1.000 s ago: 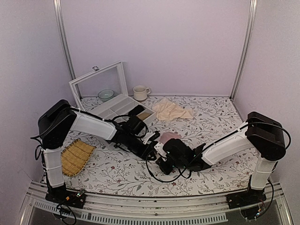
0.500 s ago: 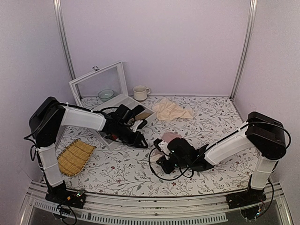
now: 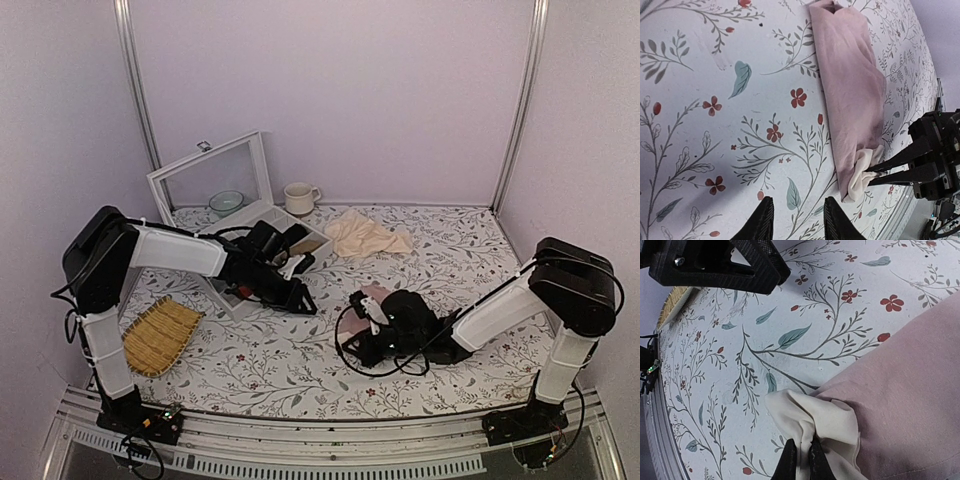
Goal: Roll the underwear
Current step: Roll the underwear at the center of the board.
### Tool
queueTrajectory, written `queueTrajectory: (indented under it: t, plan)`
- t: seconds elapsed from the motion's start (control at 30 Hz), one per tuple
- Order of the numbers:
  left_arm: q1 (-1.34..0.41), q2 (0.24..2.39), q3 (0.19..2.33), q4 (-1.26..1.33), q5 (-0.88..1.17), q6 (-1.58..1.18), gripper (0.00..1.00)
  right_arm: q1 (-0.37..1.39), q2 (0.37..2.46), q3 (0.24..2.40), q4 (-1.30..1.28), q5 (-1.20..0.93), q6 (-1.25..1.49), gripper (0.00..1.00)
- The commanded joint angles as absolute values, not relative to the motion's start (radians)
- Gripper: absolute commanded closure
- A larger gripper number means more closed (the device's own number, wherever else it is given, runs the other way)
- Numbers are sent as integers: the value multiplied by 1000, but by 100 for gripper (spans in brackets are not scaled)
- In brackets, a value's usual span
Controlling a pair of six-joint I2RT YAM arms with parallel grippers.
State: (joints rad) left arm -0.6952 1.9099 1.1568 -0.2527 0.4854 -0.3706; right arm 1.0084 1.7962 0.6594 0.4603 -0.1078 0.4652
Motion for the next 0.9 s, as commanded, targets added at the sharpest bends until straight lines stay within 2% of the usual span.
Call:
queueTrajectory:
  t: [0.0, 0.47, 0.87]
  plan:
    - [-685, 1931, 1176, -254, 495, -383, 66, 962, 1760, 557, 362, -197, 581, 100]
    - [-681, 1957, 1215, -229, 516, -397, 68, 870, 1743, 451, 557, -360, 717, 100]
    - [-720, 2099, 1350, -189, 725, -331, 69, 870, 1732, 455, 518, -319, 661, 100]
